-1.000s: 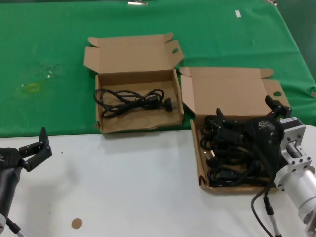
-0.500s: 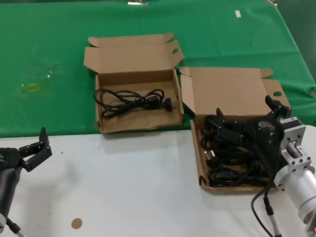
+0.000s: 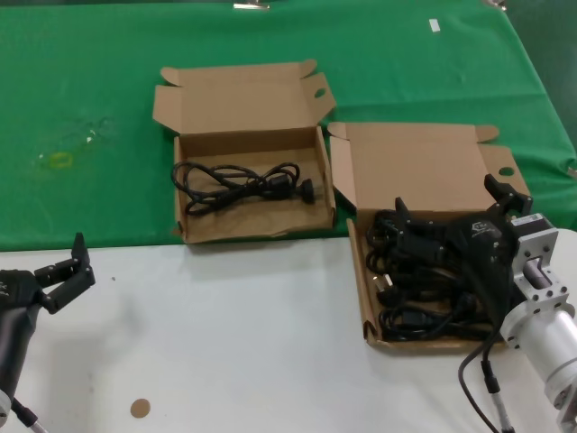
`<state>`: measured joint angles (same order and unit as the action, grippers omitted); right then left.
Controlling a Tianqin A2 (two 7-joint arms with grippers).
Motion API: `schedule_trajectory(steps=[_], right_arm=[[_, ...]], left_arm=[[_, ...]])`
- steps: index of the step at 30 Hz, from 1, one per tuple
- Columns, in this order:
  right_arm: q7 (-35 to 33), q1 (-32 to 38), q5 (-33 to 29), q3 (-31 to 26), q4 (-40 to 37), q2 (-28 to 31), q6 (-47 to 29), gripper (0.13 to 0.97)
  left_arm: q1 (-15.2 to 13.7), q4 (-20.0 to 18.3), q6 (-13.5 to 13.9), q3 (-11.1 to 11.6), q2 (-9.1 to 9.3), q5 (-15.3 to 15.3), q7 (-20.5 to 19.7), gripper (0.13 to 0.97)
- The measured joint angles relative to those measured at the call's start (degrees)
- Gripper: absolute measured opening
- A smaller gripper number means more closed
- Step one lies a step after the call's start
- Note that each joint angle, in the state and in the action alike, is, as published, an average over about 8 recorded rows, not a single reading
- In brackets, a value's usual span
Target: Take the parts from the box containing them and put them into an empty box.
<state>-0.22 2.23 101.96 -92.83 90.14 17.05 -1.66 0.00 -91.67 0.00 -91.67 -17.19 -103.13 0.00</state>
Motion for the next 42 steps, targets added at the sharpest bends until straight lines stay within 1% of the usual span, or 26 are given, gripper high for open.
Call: schedule_trajectory(steps=[42], right_arm=[[0.0,0.0,0.0,0.0,0.0,0.0,0.0,0.966]], left_arm=[[0.0,0.0,0.0,0.0,0.0,0.0,0.0,0.966]])
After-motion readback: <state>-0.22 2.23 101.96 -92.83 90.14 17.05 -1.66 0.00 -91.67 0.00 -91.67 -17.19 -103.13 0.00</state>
